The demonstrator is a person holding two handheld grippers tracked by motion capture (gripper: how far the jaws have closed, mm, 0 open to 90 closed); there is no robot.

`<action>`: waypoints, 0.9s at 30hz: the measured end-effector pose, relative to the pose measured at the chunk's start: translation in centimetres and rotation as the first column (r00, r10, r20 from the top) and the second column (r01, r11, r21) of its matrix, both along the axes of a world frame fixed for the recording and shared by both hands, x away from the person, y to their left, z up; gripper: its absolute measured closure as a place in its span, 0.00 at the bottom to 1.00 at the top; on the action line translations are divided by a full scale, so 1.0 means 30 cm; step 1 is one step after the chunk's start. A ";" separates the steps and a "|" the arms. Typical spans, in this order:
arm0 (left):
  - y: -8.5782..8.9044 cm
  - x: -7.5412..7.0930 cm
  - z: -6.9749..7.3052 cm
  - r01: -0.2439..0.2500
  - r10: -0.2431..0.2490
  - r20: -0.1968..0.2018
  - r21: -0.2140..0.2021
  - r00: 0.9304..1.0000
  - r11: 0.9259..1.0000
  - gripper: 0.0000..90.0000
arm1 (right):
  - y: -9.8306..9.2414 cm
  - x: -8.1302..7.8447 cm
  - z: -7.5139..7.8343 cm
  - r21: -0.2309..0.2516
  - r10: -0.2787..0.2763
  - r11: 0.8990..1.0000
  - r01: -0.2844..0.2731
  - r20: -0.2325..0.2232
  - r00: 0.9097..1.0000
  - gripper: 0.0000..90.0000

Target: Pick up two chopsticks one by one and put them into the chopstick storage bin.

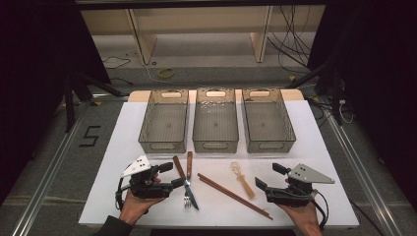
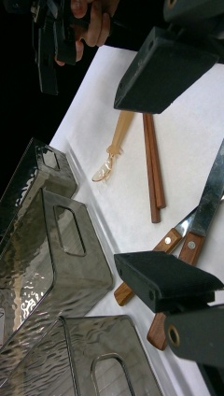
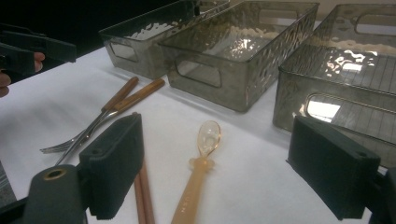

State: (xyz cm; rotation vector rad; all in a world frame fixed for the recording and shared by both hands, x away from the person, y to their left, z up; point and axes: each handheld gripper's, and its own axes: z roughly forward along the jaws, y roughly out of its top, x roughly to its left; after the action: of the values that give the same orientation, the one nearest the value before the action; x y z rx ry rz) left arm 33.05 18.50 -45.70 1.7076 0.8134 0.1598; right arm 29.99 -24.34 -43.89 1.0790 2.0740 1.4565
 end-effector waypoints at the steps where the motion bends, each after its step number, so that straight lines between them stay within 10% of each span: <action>1: 0.000 0.000 0.000 -0.001 0.001 0.000 0.001 1.000 1.000 0.23 | 0.000 0.001 0.000 -0.001 0.000 1.000 0.000 0.000 1.000 0.21; 16: 0.002 0.001 0.001 -0.004 0.004 -0.002 -0.001 1.000 1.000 0.23 | 0.028 0.026 0.022 -0.057 0.072 0.996 -0.076 -0.069 0.995 0.26; 27: 0.002 0.002 0.001 0.000 0.000 -0.003 0.002 1.000 1.000 0.23 | 0.086 0.079 0.098 -0.171 0.165 0.967 -0.190 -0.154 0.974 0.29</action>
State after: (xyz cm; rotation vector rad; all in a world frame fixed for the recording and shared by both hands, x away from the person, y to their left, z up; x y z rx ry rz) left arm 33.10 18.55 -45.65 1.7103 0.8164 0.1583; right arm 32.35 -21.77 -40.95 0.9659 2.4049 1.2665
